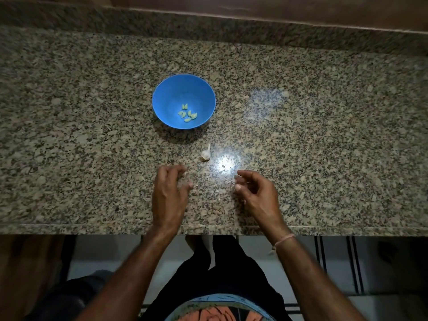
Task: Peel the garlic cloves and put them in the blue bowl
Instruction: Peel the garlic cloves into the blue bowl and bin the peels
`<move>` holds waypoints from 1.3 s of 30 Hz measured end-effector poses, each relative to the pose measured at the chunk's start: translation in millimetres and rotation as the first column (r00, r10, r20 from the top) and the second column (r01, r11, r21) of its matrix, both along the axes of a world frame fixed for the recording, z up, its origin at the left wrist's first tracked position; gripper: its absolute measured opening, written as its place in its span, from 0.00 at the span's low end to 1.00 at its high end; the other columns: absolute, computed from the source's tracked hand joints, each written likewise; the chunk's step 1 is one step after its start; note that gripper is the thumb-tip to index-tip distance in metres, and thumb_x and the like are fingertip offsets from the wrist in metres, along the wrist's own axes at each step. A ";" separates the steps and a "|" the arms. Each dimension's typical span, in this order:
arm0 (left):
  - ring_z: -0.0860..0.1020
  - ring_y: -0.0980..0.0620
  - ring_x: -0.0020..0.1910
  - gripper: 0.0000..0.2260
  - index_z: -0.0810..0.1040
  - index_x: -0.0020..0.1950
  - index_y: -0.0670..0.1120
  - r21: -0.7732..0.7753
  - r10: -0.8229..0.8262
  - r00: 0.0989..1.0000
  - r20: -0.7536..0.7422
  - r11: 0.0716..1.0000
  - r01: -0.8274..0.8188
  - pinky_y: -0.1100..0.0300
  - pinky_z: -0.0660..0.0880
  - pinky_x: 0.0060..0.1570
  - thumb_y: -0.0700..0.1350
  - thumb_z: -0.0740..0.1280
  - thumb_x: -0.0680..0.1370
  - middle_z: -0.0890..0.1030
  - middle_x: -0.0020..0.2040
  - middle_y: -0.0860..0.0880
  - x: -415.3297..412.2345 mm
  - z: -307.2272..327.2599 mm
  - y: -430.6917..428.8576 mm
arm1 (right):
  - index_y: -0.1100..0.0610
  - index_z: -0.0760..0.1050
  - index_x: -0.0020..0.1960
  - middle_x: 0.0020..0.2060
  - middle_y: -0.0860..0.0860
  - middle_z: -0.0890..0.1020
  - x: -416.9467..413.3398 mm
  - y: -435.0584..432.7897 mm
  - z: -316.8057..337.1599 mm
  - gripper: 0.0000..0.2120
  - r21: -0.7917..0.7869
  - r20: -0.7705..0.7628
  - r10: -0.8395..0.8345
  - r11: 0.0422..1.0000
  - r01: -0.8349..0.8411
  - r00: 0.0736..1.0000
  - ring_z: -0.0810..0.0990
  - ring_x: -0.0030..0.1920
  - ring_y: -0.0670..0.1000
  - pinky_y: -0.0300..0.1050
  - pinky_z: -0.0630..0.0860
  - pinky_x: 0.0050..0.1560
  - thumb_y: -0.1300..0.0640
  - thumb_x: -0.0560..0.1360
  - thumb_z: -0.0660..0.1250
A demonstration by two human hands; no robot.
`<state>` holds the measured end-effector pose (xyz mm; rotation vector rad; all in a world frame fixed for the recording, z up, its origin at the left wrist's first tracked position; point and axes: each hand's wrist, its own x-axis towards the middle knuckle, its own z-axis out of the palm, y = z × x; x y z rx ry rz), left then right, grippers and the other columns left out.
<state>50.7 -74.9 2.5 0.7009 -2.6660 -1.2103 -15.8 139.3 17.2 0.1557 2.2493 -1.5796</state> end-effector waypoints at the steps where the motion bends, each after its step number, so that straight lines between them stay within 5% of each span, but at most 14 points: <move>1: 0.78 0.58 0.54 0.14 0.78 0.63 0.48 0.011 -0.028 1.000 0.003 1.000 0.028 0.75 0.75 0.42 0.42 0.75 0.79 0.72 0.60 0.55 5.3 -0.7 9.0 | 0.52 0.80 0.67 0.60 0.47 0.84 1.3 4.5 0.9 0.19 0.038 -0.021 0.009 0.999 -0.008 1.000 0.83 0.59 0.44 0.43 0.81 0.63 0.61 0.77 0.75; 5: 0.78 0.54 0.56 0.20 0.78 0.66 0.47 0.003 -0.185 0.982 0.048 0.983 0.185 0.64 0.80 0.50 0.42 0.77 0.77 0.76 0.60 0.51 9.9 -10.6 44.7 | 0.55 0.78 0.69 0.57 0.46 0.79 9.1 18.7 -0.7 0.23 0.215 -0.119 0.077 0.975 -0.050 0.990 0.80 0.56 0.42 0.33 0.79 0.58 0.64 0.75 0.76; 10: 0.77 0.50 0.53 0.19 0.79 0.61 0.45 -0.079 -0.247 0.969 0.017 0.966 0.248 0.53 0.79 0.45 0.41 0.80 0.73 0.77 0.55 0.49 -9.6 -13.0 54.2 | 0.60 0.77 0.70 0.55 0.50 0.76 12.8 17.3 -3.0 0.24 0.286 -0.188 0.198 0.948 -0.139 0.962 0.76 0.54 0.39 0.23 0.73 0.54 0.70 0.75 0.75; 12: 0.78 0.52 0.52 0.17 0.80 0.58 0.46 -0.062 -0.242 0.970 0.004 0.968 0.242 0.55 0.80 0.44 0.39 0.79 0.73 0.77 0.53 0.51 -11.3 -13.5 54.6 | 0.61 0.77 0.70 0.56 0.52 0.76 10.0 14.4 -2.5 0.23 0.272 -0.195 0.237 0.945 -0.180 0.952 0.76 0.54 0.40 0.21 0.72 0.53 0.71 0.77 0.73; 17: 0.77 0.63 0.44 0.08 0.83 0.53 0.45 -0.012 -0.196 0.981 -0.011 0.981 0.195 0.77 0.72 0.41 0.35 0.75 0.77 0.77 0.49 0.52 -15.6 -13.8 60.3 | 0.60 0.77 0.70 0.56 0.51 0.77 -2.3 20.2 -6.2 0.22 0.237 -0.201 0.303 0.938 -0.254 0.932 0.78 0.55 0.42 0.23 0.73 0.54 0.70 0.77 0.73; 22: 0.75 0.58 0.45 0.05 0.82 0.45 0.47 -0.136 -0.165 0.986 0.012 0.977 0.165 0.66 0.72 0.40 0.39 0.77 0.76 0.79 0.44 0.56 -23.4 -14.3 65.2 | 0.61 0.78 0.68 0.54 0.52 0.76 -0.4 34.7 -5.4 0.21 0.192 -0.201 0.323 0.939 -0.286 0.925 0.77 0.53 0.36 0.23 0.74 0.51 0.73 0.77 0.71; 27: 0.73 0.52 0.43 0.04 0.81 0.46 0.50 -0.382 -0.163 0.985 0.056 0.908 0.172 0.57 0.68 0.41 0.49 0.74 0.75 0.80 0.41 0.55 -27.6 -12.5 69.5 | 0.60 0.74 0.73 0.57 0.50 0.74 -4.1 29.8 -7.4 0.25 0.280 -0.241 0.442 0.884 -0.374 0.864 0.74 0.55 0.46 0.25 0.72 0.56 0.66 0.77 0.74; 32: 0.74 0.53 0.45 0.01 0.79 0.49 0.50 -0.290 0.050 0.997 0.067 0.957 -0.029 0.59 0.66 0.40 0.47 0.69 0.79 0.80 0.45 0.56 -12.3 -11.4 71.9 | 0.59 0.74 0.71 0.55 0.50 0.74 -5.9 7.1 -13.9 0.26 0.375 -0.328 0.531 0.832 -0.409 0.781 0.75 0.54 0.50 0.44 0.81 0.53 0.65 0.75 0.76; 39: 0.77 0.52 0.46 0.07 0.77 0.43 0.54 -0.101 0.316 0.949 0.026 0.945 -0.312 0.56 0.70 0.37 0.44 0.69 0.80 0.80 0.43 0.59 21.2 -0.4 71.7 | 0.62 0.81 0.61 0.49 0.48 0.75 -13.3 -33.1 -14.3 0.15 0.295 -0.412 0.511 0.858 -0.420 0.755 0.79 0.47 0.50 0.45 0.84 0.47 0.72 0.77 0.71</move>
